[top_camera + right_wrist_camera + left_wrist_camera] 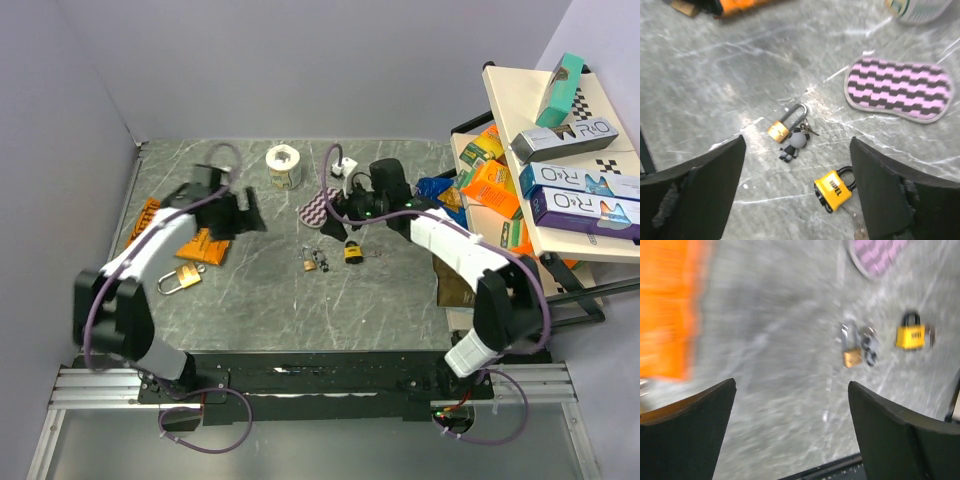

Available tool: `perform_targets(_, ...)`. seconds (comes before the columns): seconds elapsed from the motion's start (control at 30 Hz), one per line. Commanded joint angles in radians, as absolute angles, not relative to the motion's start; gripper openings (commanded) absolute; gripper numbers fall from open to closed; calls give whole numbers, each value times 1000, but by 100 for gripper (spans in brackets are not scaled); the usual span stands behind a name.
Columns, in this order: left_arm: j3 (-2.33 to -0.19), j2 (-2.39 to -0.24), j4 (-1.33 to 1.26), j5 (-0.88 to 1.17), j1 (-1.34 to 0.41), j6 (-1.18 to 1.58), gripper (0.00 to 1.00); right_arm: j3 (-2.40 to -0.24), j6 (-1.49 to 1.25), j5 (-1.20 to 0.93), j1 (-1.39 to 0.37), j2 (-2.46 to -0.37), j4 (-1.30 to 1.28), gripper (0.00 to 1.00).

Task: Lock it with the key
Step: Place the key at the center of the board, then pick up the lock from the center of the board.

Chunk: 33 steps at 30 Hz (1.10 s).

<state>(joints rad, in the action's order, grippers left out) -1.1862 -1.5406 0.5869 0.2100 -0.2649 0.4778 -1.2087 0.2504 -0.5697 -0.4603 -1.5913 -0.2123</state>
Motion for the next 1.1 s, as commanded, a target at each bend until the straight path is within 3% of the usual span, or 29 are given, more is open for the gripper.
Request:
perform_targets(0.0, -1141, -1390, 698, 192, -77, 408, 99, -1192, 245, -592, -456, -1464, -262, 95)
perform_targets(0.27, -1083, -1341, 807, 107, 187, 276, 99, -1114, 229, -580, -454, -1381, -265, 96)
perform_targets(0.37, -1143, -1443, 886, 149, 195, 41, 98, -1089, 218, -590, -456, -1368, -253, 96)
perform_targets(0.63, -1120, -1477, 917, 271, 221, -568, 96, -1057, 192, -607, -456, -1368, -218, 97)
perform_targets(0.93, -1117, -1546, 925, 350, 235, -997, 98, -1065, 172, -617, -454, -1390, -206, 97)
perform_targets(1.07, -1144, -1618, 891, 350, 239, -1023, 99, -1051, 167, -617, -454, -1385, -203, 97)
